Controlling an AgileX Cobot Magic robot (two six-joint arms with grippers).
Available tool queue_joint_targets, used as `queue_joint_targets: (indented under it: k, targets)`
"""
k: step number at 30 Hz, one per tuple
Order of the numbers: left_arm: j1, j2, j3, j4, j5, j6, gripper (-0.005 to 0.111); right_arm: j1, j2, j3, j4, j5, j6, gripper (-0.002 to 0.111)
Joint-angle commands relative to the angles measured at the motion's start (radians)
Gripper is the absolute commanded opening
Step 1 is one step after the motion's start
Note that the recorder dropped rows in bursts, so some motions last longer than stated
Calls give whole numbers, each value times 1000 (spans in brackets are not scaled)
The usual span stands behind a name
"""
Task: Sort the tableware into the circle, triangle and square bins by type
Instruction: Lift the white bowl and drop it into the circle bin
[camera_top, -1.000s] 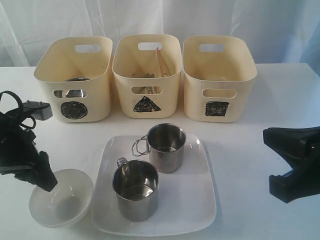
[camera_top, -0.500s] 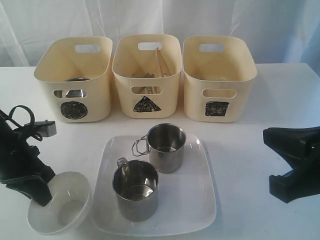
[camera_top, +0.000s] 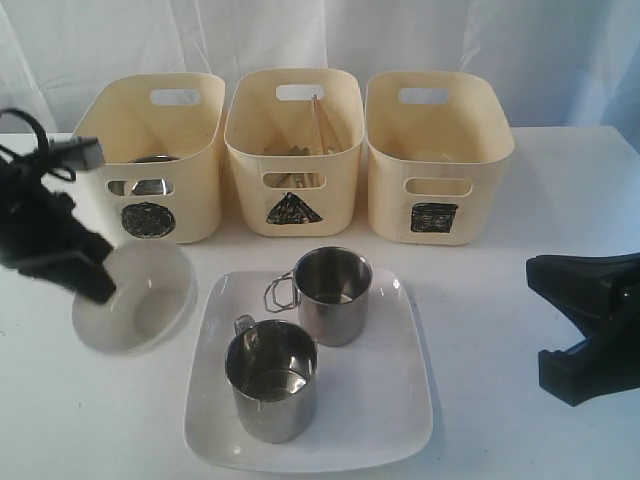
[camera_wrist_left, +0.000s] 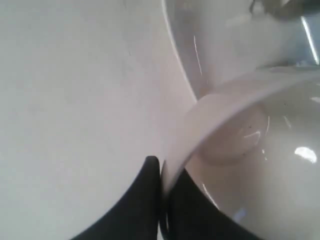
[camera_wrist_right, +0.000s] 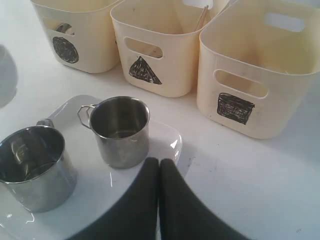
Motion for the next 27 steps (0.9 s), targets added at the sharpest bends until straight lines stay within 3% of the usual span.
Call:
queue_joint_targets:
  k: [1,5,9,11,19,27]
  targets:
    - [-4,-35,-158,19,-128,-76,0,1,-4,4,1,-13,2,0]
    - [-2,-4,-291,166,-261,-225,0,1,-4,4,1,-13,2,0]
    - [12,80,-437,273,-289,-319,0,1,-4,4,1,-13,2,0]
    - [35,150,-532,273,-277,-355,0,1,-4,4,1,-13,2,0]
    - [63,329,-712,266,-212,-393,0,1,-4,4,1,-11,2,0]
    - [66,487,-759,214,-124,-413,3,1,-4,4,1,-11,2,0]
